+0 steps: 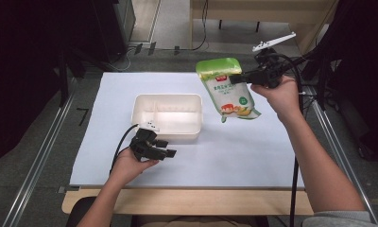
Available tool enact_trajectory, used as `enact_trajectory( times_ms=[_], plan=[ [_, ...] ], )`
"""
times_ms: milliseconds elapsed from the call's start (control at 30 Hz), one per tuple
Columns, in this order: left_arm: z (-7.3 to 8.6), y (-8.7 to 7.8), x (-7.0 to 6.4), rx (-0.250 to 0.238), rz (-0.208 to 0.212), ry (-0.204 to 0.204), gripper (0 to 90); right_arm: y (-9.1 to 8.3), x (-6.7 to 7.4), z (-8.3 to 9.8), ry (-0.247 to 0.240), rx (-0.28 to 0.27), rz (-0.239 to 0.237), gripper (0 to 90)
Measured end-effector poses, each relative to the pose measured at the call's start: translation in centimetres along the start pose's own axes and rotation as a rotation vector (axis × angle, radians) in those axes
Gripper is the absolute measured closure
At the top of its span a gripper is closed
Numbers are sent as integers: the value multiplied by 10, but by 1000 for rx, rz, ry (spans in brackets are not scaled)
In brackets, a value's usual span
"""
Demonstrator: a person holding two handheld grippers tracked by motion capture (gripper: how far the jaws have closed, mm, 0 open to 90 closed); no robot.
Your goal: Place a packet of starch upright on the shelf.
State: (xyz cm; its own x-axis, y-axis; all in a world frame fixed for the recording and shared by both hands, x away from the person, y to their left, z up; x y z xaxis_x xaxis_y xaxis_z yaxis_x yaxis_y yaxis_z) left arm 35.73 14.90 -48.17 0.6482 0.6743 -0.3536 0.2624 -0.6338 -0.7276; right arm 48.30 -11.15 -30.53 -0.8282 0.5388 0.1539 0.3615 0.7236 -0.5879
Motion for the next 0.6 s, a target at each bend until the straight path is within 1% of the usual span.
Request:
enact_trajectory(
  times_ms=[33, 67, 133, 167, 200, 233, 267, 300, 333, 400, 600],
  plan=[
    [1, -1, 1, -1, -5, -4, 427, 1, 2, -6, -6, -3, -8, 879],
    [1, -1, 1, -1, -5, -4, 427, 1, 2, -6, -6, -3, -8, 879],
    [2, -2, 1, -3, -5, -7, 427, 4, 4, -16, -16, -6, -23, 880],
    [2, -2, 1, -3, -5, -7, 427, 4, 4, -16, -16, -6, -23, 880],
    [2, -3, 1, -4, -5, -5, 427, 6, 7, -23, -22, -5, -38, 879],
    [2, -3, 1, -4, -5, -5, 427, 6, 7, -23, -22, -5, -38, 879],
    [2, -3, 2, -3, -7, -5, 427, 8, 10, -29, -27, -7, -47, 880],
    [2, -3, 1, -4, -7, -7, 427, 8, 10, -29, -27, -7, -47, 880],
    [2, -3, 1, -2, -7, -6, 427, 11, 13, -36, -42, -14, -64, 880],
    [2, -3, 1, -3, -5, -5, 428, 14, 17, -41, -49, -16, -78, 879],
    [1, -4, 0, -11, -2, 5, 427, 24, 24, -52, -65, -14, -98, 879]
  ],
)
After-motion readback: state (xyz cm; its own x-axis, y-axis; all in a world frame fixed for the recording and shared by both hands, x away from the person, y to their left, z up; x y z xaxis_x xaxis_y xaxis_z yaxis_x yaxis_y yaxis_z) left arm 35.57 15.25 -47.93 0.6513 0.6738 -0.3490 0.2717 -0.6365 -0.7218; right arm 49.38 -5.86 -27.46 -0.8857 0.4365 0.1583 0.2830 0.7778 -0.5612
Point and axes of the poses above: each handheld gripper's, and its own axes: y roughly forward along the jaws, z roughly out of its underside, x roughly to its left, the point moved 8 cm from there along y, roughly forward along the jaws, and after that the axes turned 6 degrees about -y, right-handed, at the moved point
